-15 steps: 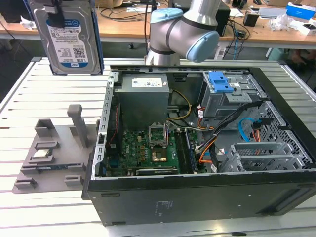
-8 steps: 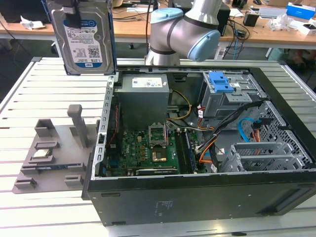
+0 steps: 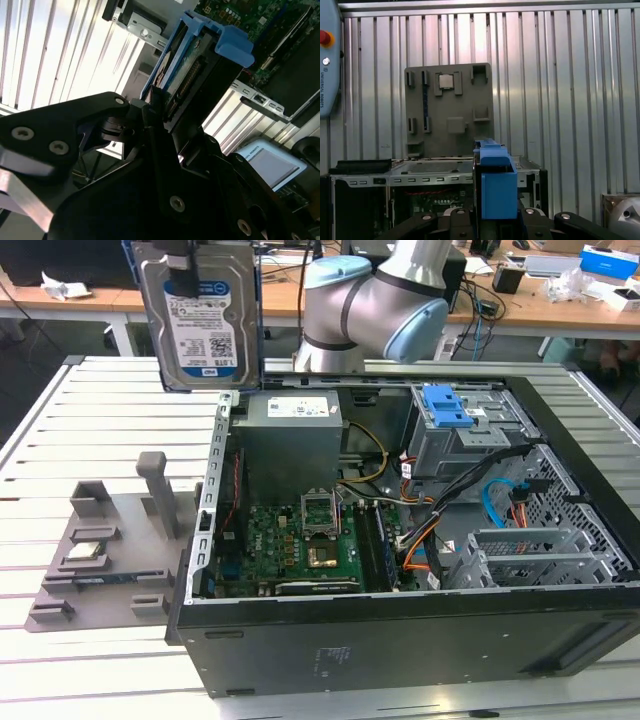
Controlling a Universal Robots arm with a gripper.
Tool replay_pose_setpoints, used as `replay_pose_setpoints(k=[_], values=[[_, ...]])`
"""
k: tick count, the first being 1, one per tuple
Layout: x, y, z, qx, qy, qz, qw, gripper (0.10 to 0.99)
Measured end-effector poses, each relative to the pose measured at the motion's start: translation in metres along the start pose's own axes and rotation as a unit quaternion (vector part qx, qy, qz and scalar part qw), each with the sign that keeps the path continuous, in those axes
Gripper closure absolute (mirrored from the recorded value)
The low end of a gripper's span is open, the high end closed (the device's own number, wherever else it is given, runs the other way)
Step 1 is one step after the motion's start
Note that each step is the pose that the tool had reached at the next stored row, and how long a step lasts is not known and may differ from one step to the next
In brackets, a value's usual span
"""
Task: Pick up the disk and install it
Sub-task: 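Pick up the disk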
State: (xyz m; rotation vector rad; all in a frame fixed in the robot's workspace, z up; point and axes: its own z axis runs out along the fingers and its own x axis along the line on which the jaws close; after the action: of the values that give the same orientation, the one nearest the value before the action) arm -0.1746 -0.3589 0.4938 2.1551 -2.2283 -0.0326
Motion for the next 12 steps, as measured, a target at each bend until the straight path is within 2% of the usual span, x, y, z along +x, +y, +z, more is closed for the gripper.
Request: replay_pose_setpoints(k=[2,4,6,8,12], values=[[-0.0003,-0.0089,-0.0004,-0.0001,0.0,0.0,1.0,0.725],[-0.0008,-0.023,-0.0011,-0.0002,0.0,0.0,1.0,0.725],[-0.001,-0.0302,-0.0014,-0.0003,0.0001,0.0,1.0,0.725],[-0.0013,-0.0412,-0.0019,-0.0004,0.0,0.0,1.0,0.725],[-0.0018,-0.0555,-0.0025,-0.0004,0.0,0.0,1.0,0.725]])
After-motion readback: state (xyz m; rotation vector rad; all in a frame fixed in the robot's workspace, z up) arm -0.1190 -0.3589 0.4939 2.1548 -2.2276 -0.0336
